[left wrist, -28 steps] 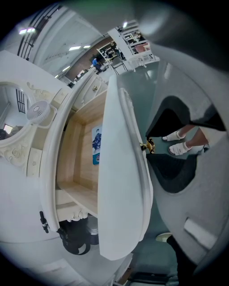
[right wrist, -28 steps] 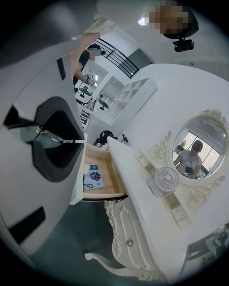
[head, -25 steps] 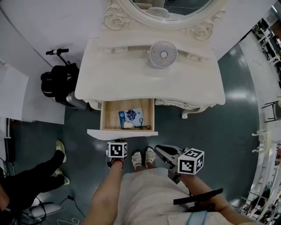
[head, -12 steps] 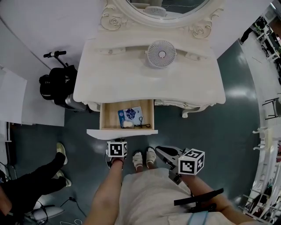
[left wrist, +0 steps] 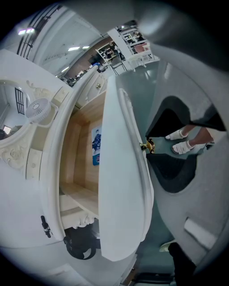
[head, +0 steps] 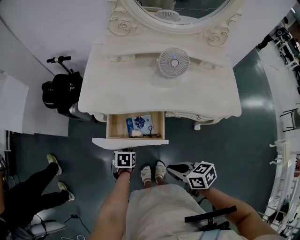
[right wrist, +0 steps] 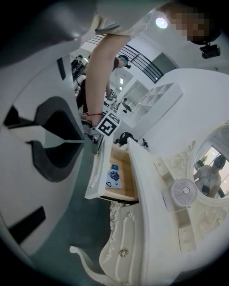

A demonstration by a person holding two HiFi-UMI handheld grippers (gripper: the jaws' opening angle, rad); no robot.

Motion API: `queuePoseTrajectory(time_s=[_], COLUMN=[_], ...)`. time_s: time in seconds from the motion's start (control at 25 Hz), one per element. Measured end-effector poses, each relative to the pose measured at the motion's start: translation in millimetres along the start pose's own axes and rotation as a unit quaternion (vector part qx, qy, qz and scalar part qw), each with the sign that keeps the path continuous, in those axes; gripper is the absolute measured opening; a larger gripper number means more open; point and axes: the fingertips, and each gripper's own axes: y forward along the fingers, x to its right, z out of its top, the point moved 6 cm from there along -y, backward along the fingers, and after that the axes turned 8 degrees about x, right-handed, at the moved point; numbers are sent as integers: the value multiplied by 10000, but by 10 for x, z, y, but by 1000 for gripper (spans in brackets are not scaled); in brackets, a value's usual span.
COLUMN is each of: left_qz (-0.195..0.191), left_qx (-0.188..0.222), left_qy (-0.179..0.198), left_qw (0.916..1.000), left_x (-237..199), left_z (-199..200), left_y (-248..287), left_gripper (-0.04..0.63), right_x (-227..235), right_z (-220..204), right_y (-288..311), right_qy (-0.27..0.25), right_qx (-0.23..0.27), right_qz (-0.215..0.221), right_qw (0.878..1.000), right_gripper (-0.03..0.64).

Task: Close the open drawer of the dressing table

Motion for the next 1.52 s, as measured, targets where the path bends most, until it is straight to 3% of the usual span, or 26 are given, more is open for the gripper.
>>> queuePoseTrajectory(time_s=[0.2, 0.48, 1.52], left_qz=[9, 10, 77], left_qx=[25, 9, 160], left_qy=[-1, -7, 115], left_qw=[10000, 10000, 9998], left_x=[-2, -16, -82], left_z=[56, 131, 510], left_y=[35, 55, 243], left_gripper=[121, 121, 121], right_x=[90, 60, 335], right_z=[20, 303, 579], right_y=[195, 535, 765], right_qy=[-438, -823, -410], right_qx=[-508, -641, -318], right_qz=[140, 321, -18], right_qw=[9976, 9940, 9987], right_gripper=[18, 18, 18])
